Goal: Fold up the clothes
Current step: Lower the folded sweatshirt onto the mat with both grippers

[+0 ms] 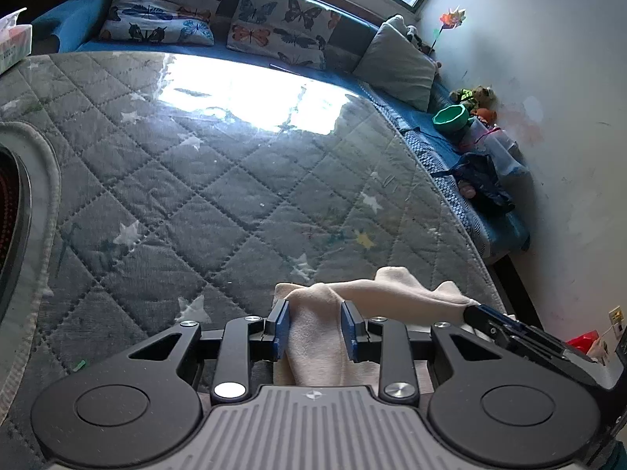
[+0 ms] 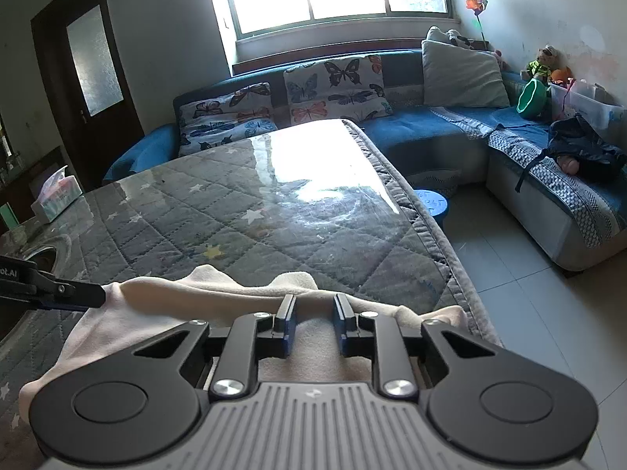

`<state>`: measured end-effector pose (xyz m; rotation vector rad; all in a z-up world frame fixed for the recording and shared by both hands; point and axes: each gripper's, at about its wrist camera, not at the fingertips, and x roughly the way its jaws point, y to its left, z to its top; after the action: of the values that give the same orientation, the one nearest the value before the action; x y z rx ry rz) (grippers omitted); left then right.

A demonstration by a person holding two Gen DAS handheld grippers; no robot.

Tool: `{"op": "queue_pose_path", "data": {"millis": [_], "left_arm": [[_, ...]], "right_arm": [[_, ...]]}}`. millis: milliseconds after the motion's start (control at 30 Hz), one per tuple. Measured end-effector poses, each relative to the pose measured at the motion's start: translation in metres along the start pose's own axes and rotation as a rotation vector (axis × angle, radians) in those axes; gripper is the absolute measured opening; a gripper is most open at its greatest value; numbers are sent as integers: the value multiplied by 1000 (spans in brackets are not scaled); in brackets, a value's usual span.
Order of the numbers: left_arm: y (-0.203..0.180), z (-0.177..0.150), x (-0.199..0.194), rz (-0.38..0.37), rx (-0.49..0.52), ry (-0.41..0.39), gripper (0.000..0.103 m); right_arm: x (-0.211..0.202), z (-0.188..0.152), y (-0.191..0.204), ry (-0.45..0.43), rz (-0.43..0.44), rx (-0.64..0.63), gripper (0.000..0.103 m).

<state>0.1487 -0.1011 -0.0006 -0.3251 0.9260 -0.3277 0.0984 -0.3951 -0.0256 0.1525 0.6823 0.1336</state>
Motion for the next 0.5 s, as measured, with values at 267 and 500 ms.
{"op": "queue_pose_path", "data": {"millis": [267, 500], "left_arm": [[-5, -4, -18, -36, 18, -33, 35], [-20, -24, -31, -73, 108, -26, 37]], "right_arm": [[-12, 6, 16, -15, 38, -49, 33], [0, 8, 40, 14, 67, -115, 34]]}}
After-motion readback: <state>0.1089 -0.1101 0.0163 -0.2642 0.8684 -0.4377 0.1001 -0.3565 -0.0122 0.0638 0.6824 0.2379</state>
